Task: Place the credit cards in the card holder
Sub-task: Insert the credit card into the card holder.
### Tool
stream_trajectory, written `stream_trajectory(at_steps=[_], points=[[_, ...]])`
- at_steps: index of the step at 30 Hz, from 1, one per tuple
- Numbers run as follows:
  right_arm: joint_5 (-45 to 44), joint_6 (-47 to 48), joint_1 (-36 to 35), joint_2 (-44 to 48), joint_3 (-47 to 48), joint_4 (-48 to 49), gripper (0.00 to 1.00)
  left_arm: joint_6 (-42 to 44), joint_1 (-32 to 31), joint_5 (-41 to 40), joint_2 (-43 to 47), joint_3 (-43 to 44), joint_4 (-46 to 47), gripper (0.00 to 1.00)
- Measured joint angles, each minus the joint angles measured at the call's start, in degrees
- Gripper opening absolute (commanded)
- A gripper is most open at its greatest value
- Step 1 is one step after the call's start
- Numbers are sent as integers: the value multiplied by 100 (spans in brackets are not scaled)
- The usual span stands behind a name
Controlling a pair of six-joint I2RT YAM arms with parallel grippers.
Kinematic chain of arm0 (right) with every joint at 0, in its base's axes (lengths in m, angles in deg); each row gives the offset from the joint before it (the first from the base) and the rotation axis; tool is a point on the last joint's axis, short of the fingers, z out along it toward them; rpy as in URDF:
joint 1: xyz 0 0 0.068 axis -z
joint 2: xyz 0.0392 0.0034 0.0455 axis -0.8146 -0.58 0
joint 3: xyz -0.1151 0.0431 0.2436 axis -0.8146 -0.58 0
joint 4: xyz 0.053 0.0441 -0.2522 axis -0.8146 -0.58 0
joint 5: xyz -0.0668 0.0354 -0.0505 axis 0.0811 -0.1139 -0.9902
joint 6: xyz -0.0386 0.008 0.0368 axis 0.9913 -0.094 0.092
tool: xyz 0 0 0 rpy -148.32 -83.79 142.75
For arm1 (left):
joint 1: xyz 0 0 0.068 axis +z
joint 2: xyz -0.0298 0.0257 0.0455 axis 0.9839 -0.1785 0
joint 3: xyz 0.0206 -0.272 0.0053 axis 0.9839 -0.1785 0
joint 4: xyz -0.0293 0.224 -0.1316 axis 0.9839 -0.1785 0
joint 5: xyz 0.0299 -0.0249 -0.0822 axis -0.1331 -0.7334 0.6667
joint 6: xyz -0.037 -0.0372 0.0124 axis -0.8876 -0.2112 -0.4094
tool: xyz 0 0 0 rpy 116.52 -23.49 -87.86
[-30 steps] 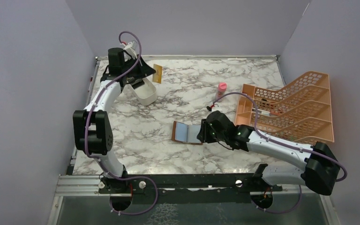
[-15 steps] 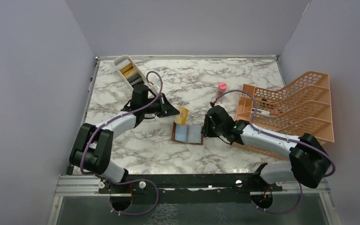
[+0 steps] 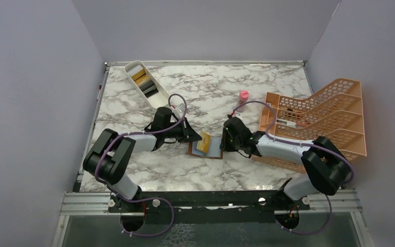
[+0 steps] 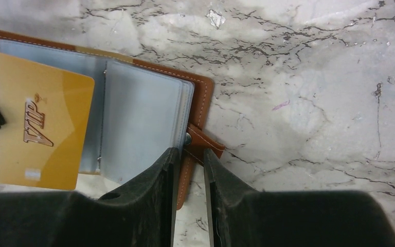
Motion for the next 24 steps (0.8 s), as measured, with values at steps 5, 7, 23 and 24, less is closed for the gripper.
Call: stream_trajectory(at_steps=[5,7,23,24], points=[[0,-9,37,-109,-85,155,27,-85,-61,-166,-184,-286,216,0],[0,-26,37,-109,-131,234,27,-103,-61,-243,-188,-389,273,0],[17,-52,48,-109,-249,444,25,-146,-61,-654,-210,-638,669,0],[20,-52,48,-109,-249,446,25,-160,-61,-671,-214,-654,693,0]])
